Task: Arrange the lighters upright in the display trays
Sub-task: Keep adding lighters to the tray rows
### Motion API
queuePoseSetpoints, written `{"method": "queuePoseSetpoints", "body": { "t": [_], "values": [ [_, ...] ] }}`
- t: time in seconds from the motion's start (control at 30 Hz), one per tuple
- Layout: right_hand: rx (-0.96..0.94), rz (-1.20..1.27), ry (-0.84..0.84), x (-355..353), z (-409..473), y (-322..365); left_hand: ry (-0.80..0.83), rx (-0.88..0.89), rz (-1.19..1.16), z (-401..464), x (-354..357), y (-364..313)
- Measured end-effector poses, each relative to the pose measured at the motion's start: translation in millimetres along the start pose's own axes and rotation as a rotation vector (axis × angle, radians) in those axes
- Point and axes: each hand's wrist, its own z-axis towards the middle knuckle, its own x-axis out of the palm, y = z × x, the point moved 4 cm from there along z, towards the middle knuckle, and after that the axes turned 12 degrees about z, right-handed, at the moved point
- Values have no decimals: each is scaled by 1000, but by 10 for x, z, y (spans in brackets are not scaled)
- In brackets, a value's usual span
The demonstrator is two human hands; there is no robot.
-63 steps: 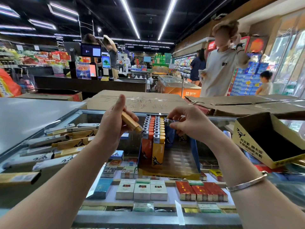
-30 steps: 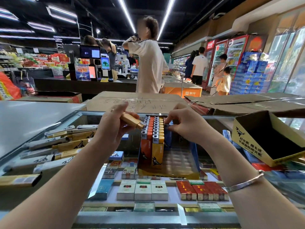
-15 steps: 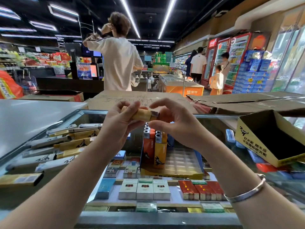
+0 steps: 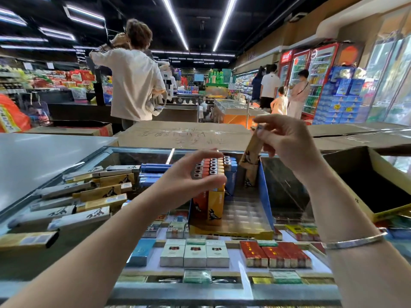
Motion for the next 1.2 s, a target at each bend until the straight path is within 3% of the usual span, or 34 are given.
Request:
{"method": "queuePoseSetpoints", "body": {
  "t": [0.1,0.27,0.97,1.2],
  "values": [
    [35,-270,171,66,-15,-103,42,22,195,-4,44,27],
    [36,-494,285,131,-46,-159,68,21,225,-12,44,37],
    [35,-749,267,218,-46,-281,79,18,228,-32,41,17],
    [83,-680,253,177,-33,-335,75,-9,211,-50,46,8]
  ]
}}
